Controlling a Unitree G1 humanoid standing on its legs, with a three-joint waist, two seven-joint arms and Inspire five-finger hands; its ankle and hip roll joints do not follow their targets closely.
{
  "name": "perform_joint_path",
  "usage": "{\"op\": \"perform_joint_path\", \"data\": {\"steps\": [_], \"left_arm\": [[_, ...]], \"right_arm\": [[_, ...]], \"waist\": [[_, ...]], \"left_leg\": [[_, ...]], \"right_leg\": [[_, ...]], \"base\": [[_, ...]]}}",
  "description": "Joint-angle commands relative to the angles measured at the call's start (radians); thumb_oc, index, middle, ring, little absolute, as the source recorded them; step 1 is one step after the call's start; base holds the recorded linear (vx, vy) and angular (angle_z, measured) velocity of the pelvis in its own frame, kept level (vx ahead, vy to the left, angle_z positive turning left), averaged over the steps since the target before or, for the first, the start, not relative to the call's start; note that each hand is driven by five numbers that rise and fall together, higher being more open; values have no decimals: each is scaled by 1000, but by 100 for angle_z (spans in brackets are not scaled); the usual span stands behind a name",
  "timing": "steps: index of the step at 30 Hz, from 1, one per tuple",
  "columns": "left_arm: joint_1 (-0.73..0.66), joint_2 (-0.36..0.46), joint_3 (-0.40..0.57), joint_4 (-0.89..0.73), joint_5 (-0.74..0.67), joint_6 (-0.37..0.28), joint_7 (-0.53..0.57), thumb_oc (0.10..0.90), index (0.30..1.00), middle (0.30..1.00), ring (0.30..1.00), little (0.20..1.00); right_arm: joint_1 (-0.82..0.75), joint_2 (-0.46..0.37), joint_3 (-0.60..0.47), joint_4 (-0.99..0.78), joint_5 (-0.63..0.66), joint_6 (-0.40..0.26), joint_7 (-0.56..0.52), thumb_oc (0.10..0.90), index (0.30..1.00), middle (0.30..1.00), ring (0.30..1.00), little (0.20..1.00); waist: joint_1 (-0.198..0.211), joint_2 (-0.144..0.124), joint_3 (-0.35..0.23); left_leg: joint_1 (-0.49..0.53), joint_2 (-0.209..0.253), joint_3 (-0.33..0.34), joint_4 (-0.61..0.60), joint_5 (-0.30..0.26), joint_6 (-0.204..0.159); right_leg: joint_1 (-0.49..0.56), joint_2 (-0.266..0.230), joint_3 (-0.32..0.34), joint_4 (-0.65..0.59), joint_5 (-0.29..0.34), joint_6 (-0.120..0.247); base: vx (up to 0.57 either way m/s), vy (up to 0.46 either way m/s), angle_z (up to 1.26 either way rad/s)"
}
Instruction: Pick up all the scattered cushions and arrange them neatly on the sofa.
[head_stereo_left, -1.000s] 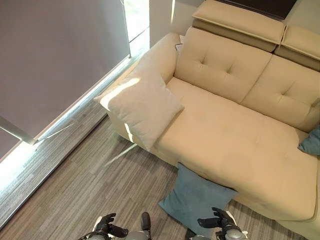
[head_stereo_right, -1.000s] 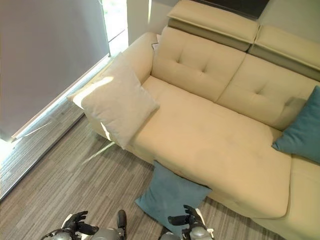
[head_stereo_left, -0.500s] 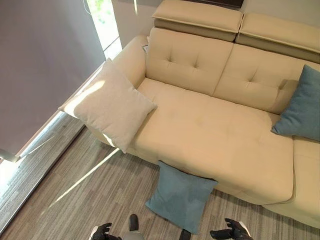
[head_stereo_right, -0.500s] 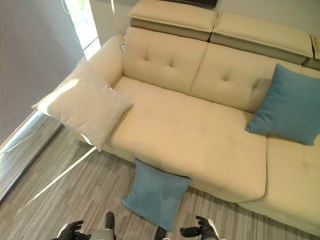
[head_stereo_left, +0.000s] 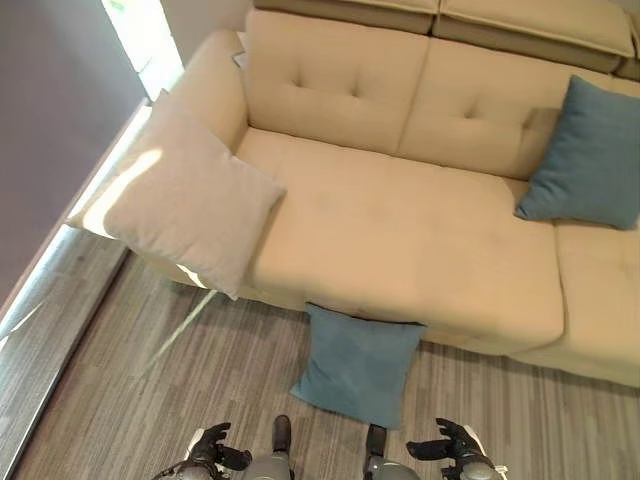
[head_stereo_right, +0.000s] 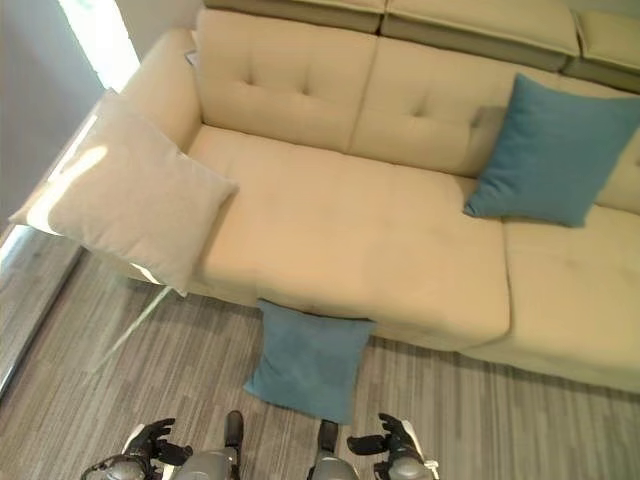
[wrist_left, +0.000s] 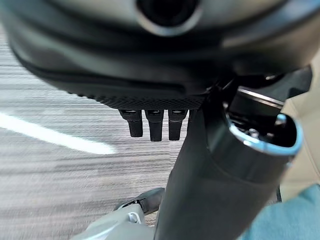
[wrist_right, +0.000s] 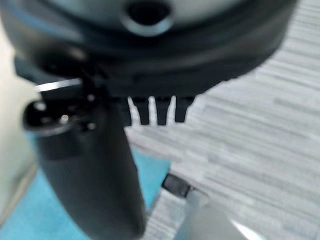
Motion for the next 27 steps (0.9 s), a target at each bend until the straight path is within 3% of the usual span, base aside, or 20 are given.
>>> {"op": "perform_joint_path", "data": {"steps": [1,9,15,21,23,25,27], "left_arm": [[-18,-36,8,-4,5,-28,-1,800,900,900,900,900],[-54,-54,-23,-23,5,-38,13,800,900,900,900,900],[-101,-60,-15,-87,-84,-69,52,800,900,900,900,900],[-187,-33,-15,-288,-252,-157,148,800,900,900,900,900],[-246,-23,-26,-315,-291,-189,200,800,900,900,900,900],[-272,-19,-32,-326,-299,-194,215,800,900,900,900,900],[-363,-12,-51,-326,-350,-217,245,800,900,900,900,900]], "right_arm": [[10,-66,13,-26,-5,-18,-26,800,900,900,900,900],[-5,-82,25,-19,-13,-18,-45,800,900,900,900,900],[-24,-92,19,-42,9,-35,-71,800,900,900,900,900],[-115,-147,-15,-214,21,-67,-209,800,900,900,900,900],[-187,-162,-20,-248,21,-79,-281,800,900,900,900,900],[-213,-168,-23,-250,30,-89,-302,800,900,900,900,900],[-323,-186,-19,-256,69,-106,-358,800,900,900,900,900]], "waist": [[31,48,-12],[28,46,-6],[13,65,42],[-6,91,152],[-20,101,191],[-24,106,197],[-40,121,221]], "left_leg": [[-77,-49,-136,57,-45,12],[-112,-46,-98,12,-12,-4],[-152,-41,-119,23,5,-17],[-330,-31,-119,133,12,-33],[-422,-16,-97,194,10,-36],[-458,-6,-94,231,-24,-42],[-598,14,-75,336,-45,-43]], "right_leg": [[24,48,-30,168,-191,44],[33,45,-64,36,-163,29],[-6,43,-87,46,-159,17],[-197,34,-87,138,-163,-4],[-308,17,-92,217,-172,-4],[-352,10,-85,267,-205,4],[-497,-19,-86,382,-226,10]], "base": [[-25,35,-34],[-65,-45,-5],[-87,-52,4],[-170,-23,13],[-135,48,-14],[-6,21,-16],[-136,89,-27]]}}
